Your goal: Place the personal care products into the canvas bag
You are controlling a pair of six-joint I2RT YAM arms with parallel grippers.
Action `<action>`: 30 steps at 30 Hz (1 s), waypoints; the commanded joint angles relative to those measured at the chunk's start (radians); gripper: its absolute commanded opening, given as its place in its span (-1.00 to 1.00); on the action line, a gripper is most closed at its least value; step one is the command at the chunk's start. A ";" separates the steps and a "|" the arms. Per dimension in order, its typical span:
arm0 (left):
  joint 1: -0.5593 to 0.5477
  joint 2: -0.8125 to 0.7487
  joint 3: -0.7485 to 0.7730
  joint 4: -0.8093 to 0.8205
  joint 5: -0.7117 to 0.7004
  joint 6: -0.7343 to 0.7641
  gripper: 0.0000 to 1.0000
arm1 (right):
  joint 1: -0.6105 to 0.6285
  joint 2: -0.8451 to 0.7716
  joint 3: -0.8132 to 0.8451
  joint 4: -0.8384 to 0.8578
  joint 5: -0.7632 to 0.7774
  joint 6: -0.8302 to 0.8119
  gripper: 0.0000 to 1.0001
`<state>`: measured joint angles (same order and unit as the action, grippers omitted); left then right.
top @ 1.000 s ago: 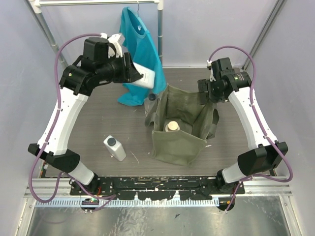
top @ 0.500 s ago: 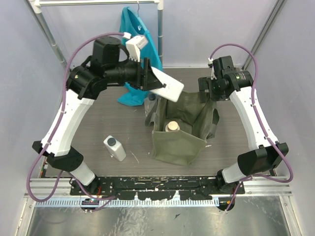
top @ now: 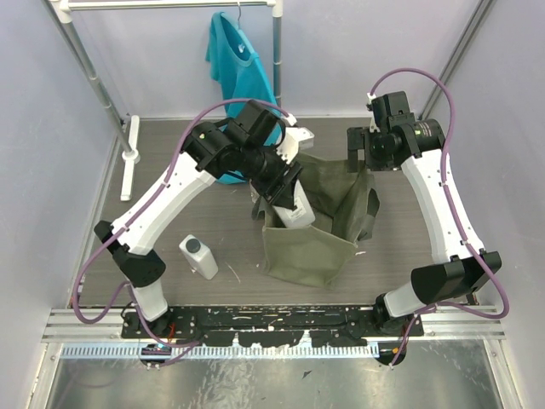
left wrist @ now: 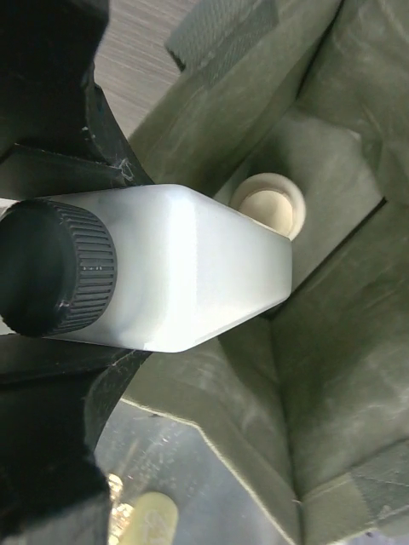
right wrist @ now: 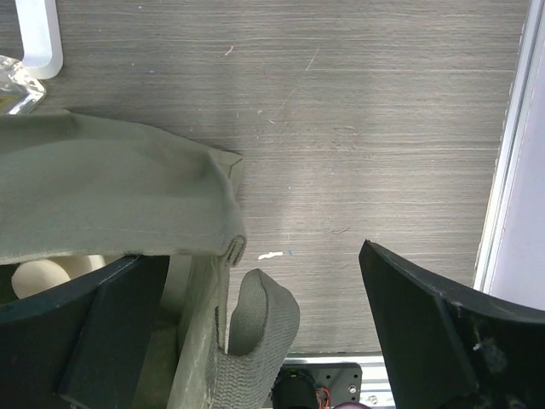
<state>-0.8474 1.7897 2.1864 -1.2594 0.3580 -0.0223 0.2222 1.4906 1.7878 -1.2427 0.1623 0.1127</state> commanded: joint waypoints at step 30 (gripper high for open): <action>-0.202 0.062 -0.215 0.082 -0.269 0.274 -1.00 | -0.002 -0.001 0.004 -0.001 0.082 0.055 1.00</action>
<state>-1.0492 1.8416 2.0003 -1.2388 0.1375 0.2165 0.2222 1.4948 1.7748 -1.2621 0.2420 0.1497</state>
